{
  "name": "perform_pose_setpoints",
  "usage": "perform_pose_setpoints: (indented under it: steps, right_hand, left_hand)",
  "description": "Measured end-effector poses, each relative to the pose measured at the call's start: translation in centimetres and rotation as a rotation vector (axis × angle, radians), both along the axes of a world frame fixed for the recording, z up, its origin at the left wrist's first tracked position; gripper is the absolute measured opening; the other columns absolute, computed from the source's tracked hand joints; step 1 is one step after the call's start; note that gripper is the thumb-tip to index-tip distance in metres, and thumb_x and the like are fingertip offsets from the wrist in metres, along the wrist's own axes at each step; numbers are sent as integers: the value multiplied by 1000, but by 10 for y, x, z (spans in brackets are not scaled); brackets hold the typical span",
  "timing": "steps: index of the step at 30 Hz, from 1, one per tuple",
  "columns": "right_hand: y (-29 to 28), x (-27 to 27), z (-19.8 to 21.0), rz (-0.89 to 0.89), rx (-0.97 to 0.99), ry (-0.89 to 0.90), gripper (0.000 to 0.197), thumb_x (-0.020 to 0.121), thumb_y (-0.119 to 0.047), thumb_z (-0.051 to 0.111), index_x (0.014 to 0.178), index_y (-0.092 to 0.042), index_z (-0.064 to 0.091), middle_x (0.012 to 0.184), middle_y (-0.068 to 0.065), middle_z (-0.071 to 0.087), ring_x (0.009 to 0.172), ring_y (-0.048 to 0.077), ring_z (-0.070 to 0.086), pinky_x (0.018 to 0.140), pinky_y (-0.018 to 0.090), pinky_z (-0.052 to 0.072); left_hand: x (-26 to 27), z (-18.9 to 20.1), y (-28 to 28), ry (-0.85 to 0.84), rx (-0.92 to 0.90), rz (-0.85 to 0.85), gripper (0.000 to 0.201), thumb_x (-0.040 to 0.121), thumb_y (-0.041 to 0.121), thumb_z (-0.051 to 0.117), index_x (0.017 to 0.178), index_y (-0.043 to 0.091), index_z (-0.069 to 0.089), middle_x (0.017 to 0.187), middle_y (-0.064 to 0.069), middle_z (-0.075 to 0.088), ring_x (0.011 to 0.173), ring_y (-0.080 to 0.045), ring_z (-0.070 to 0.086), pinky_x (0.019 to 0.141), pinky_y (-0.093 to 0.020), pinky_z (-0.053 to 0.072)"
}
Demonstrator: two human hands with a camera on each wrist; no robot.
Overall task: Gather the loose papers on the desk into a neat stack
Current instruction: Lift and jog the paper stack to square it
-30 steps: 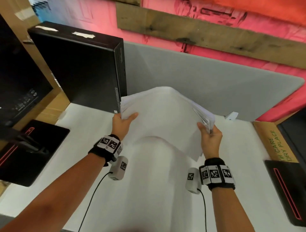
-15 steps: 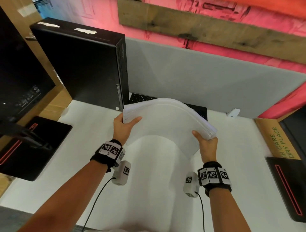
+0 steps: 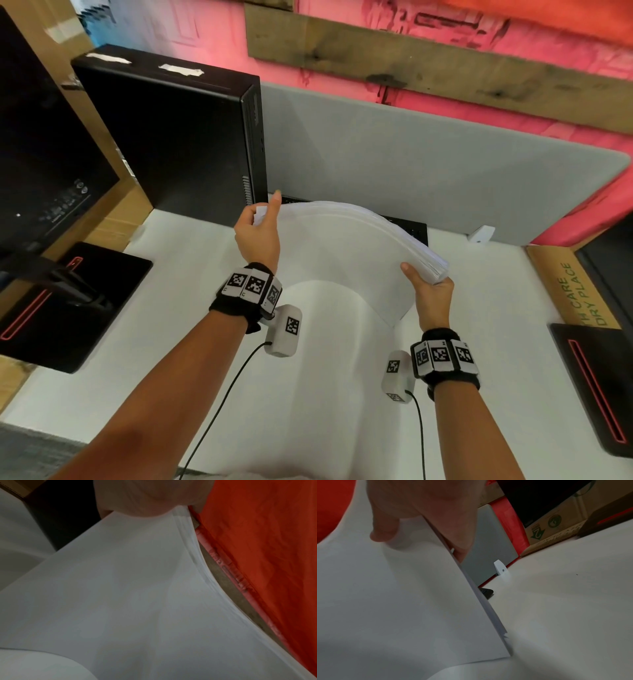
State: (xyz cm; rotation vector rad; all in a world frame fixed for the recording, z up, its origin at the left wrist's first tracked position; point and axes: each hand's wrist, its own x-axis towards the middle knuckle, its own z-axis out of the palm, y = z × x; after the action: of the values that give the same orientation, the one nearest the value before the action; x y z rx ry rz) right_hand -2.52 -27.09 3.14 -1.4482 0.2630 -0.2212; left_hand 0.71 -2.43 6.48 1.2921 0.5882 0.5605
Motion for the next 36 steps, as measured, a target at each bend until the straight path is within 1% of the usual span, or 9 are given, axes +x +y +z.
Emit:
perform_pose_setpoints:
  steps: [9,15,21,25,29,31,33,34,36]
  right_hand:
    - [0,1,-1,-7,8,0,26,78,-6,70,88,-29,64,90,-5,67,73,-4,67,66,12,53]
    - [1,2,-2,-6,22,-1,27,78,-6,70,91,-28,63,91,-5,66,75,-4,67,65,10,52]
    - [-2,3,-6,14,-3,35,26,78,-4,69,99,-19,60,90,-4,64,81,6,63,62,11,53]
    - [-3,7,-6,1,3,62,28,82,-6,66,108,-13,58,90,-3,63,80,7,61,61,11,53]
    - [-5,7,-7,-6,6,71,28,81,-6,67,107,-13,58,88,-4,63,79,8,61,60,11,54]
    - [-5,7,-8,-4,-5,86,30,80,-5,67,108,-11,58,88,-2,63,79,10,61,58,11,53]
    - [-3,7,-8,-17,-11,90,28,81,-5,66,107,-12,58,93,3,63,80,12,61,60,15,53]
    - [-3,8,-5,-37,-6,79,26,82,-6,66,106,-13,58,95,5,63,82,16,61,63,18,52]
    - [-2,8,4,-78,11,27,23,82,-8,66,103,-15,60,94,3,64,85,17,63,68,21,52]
  left_hand:
    - [3,3,-3,24,2,51,17,80,34,66,87,20,59,85,6,58,85,-14,56,80,-30,51]
    - [4,1,-4,46,30,55,5,86,21,59,91,20,59,84,16,53,82,-1,50,77,-23,40]
    - [0,0,-1,-42,111,17,20,87,10,55,106,4,59,99,1,56,95,-11,52,73,-8,42]
    - [-7,-2,2,-116,115,-179,31,92,14,51,120,2,47,102,6,50,90,-3,52,68,-2,46]
    - [-12,-14,12,-8,285,-410,59,78,9,70,127,12,38,111,7,46,94,0,51,78,-6,48]
    - [-12,-19,18,58,313,-396,48,75,4,71,116,9,47,107,0,53,93,-10,55,94,-26,50]
    - [-12,-17,21,53,255,-358,33,76,-1,68,105,6,56,99,-6,60,91,-18,59,96,-45,49]
    - [-12,-14,21,19,226,-348,30,76,-2,67,105,5,59,96,-5,63,89,-16,61,94,-46,50]
    - [-15,-4,21,-56,193,-321,31,78,-1,65,108,2,60,95,-2,65,85,-7,65,88,-35,54]
